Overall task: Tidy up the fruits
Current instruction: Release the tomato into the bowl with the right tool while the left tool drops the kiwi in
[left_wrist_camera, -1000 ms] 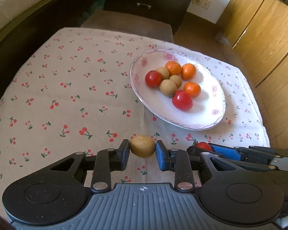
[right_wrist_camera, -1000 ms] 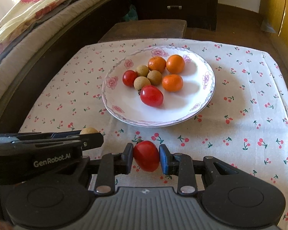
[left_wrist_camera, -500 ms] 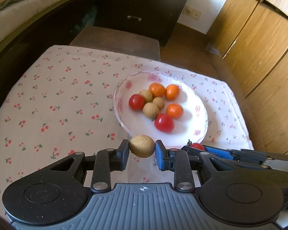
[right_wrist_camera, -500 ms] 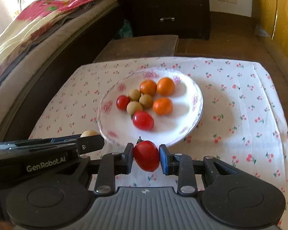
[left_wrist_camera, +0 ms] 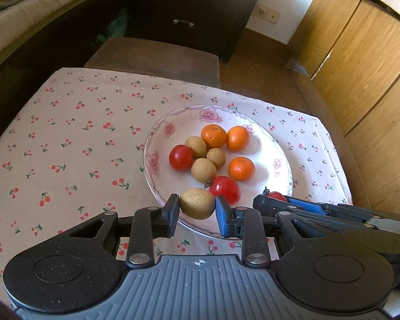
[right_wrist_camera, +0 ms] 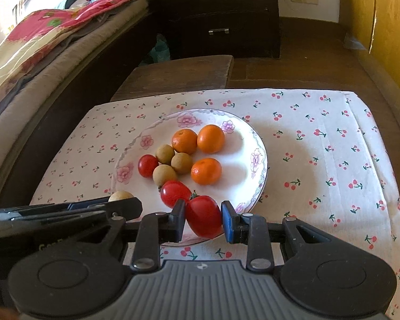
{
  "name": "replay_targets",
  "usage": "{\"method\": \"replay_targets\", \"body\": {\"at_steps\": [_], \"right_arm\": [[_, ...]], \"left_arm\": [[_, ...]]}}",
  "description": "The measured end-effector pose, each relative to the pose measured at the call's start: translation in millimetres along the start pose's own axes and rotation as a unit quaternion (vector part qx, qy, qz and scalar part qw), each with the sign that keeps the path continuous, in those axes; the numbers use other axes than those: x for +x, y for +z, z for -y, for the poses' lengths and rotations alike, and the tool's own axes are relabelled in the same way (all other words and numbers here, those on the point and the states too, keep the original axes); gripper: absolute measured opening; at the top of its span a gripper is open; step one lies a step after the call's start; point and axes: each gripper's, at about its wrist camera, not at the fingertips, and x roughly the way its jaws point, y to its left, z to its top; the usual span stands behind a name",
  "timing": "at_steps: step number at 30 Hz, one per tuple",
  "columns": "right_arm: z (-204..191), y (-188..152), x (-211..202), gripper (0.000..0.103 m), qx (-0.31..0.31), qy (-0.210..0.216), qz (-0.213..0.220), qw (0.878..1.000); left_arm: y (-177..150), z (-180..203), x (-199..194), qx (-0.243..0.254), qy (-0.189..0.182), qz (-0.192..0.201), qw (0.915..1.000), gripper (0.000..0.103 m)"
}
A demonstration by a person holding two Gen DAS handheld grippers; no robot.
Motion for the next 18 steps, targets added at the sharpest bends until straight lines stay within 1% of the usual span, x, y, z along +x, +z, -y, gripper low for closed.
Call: {"method": "replay_targets", "body": {"at_steps": [13,18], "right_arm": [[0.3,0.2,6.3,0.032,0.001,-0.007,0.001,1.0],[0.6,1.1,5.5,0.032,0.006,-0.01,0.006,1.0]], "left_arm": [[1.9,0.7,6.3,-0.001,0.011,-0.001,0.9999,0.037],[3.4,-1.2,5.0,-0.004,0.014,0.004,0.9999,0.043]]}}
